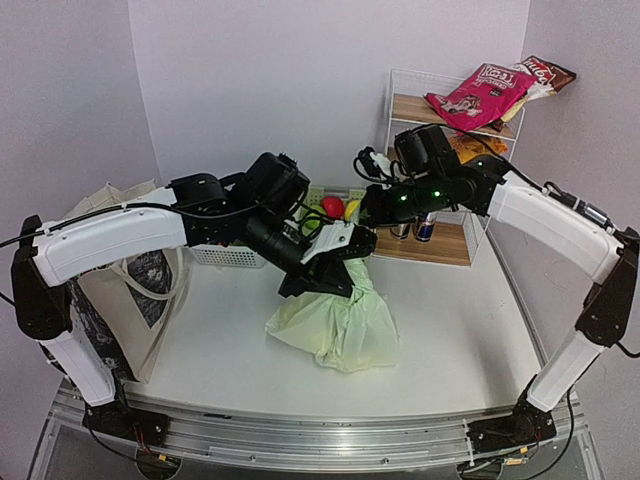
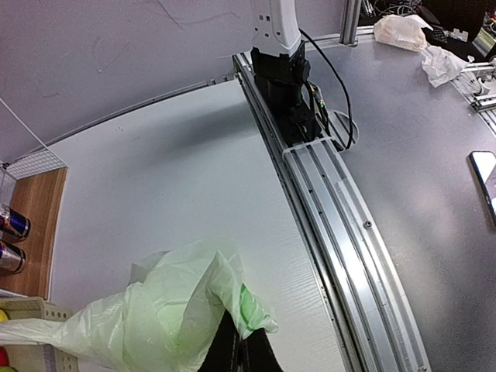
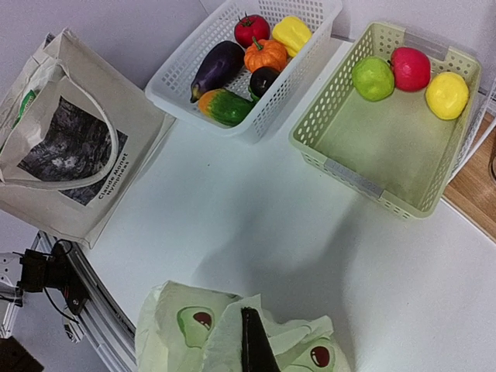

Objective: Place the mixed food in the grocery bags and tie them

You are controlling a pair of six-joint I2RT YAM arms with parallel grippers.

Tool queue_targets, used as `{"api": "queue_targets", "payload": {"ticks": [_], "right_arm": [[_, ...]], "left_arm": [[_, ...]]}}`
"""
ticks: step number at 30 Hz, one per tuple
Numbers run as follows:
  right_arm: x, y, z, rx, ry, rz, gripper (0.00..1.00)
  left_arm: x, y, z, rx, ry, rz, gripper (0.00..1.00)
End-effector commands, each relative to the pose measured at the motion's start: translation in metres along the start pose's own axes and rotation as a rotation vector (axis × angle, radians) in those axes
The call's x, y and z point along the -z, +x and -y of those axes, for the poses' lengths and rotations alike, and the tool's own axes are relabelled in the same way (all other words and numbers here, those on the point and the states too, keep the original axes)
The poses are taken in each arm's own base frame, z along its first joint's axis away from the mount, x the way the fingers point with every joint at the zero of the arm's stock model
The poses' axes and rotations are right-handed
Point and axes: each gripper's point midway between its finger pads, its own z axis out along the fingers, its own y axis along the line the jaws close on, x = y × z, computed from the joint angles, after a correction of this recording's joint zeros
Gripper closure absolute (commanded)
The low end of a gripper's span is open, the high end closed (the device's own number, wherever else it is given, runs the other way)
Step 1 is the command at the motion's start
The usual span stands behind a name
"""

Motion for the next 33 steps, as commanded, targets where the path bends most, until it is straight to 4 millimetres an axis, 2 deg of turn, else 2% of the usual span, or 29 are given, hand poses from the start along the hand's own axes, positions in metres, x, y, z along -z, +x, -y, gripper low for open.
{"api": "queue_targets", "payload": {"ticks": [1, 5, 9, 15, 18, 25, 28, 33], "right_arm": [[-0.006, -0.018, -0.02, -0.019, -0.1, 0.019, 1.0], [-0.015, -0.011, -0.029, -0.015, -0.153, -0.019, 1.0], [-0.021, -0.008, -0.046, 0.001, -0.239, -0.057, 1.0], [-0.042, -0.008, -0.077, 0.041, -0.337, -0.102, 1.0], [-0.048, -0.012, -0.086, 0.055, -0.351, -0.105, 1.0], [-0.049, -0.004, -0.071, 0.058, -0.28, -0.103, 1.0], [-0.044, -0.003, -0.065, 0.062, -0.243, -0.092, 1.0], [-0.04, -0.009, -0.055, 0.057, -0.18, -0.06, 1.0]], "left_arm": [[0.008, 0.0, 0.011, 0.003, 0.007, 0.035, 1.0], [0.012, 0.017, 0.022, 0.016, 0.01, 0.007, 1.0], [0.019, 0.025, 0.031, 0.03, 0.01, -0.004, 1.0], [0.019, 0.024, 0.035, 0.047, 0.017, 0.022, 1.0], [0.019, 0.021, 0.033, 0.042, 0.012, 0.031, 1.0], [0.026, 0.037, 0.035, 0.027, -0.007, -0.013, 1.0], [0.034, 0.044, 0.029, 0.04, -0.025, -0.023, 1.0], [0.046, 0.043, 0.018, 0.027, -0.061, -0.019, 1.0]]}}
